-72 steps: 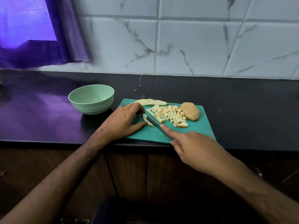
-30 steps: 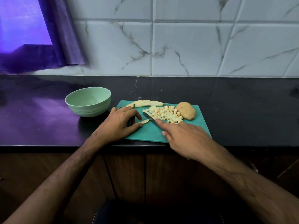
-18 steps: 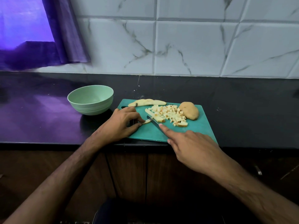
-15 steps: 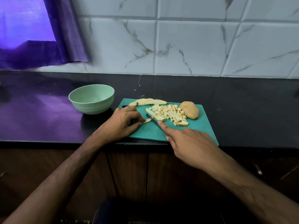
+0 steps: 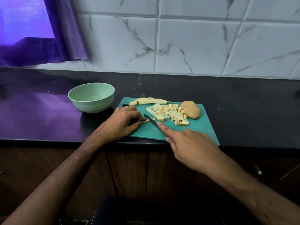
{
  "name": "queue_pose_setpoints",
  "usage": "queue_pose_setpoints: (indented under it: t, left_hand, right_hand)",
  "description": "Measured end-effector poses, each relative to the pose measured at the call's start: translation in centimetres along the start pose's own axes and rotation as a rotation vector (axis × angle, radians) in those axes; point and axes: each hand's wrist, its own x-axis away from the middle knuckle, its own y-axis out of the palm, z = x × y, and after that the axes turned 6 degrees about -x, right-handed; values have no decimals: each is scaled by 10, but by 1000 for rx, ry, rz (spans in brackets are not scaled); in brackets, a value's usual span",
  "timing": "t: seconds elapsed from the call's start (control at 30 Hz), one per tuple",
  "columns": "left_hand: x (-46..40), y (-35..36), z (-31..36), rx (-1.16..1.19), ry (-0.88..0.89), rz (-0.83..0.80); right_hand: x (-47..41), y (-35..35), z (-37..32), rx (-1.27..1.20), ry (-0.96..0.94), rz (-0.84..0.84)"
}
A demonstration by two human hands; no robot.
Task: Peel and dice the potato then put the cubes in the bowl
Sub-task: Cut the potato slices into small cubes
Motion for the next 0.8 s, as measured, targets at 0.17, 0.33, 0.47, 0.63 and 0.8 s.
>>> queue_pose_setpoints:
  t: [0.17, 0.33, 0.47, 0.63, 0.8]
  left_hand:
    - [2, -2, 1, -16, 4, 16]
    - [4, -3, 3, -69, 26, 80]
    - [5, -3, 4, -68, 3, 87]
    - [7, -7, 7, -101, -16, 91]
    - [8, -9, 10, -54, -47, 105]
  right_hand:
    - [-22, -6, -7, -22, -11, -26]
    - [-10, -15, -1, -61, -16, -5]
    - [3, -1, -9, -14, -27, -6]
    - [-12, 1, -15, 46, -27, 32]
    - [-18, -6, -10, -4, -13, 53]
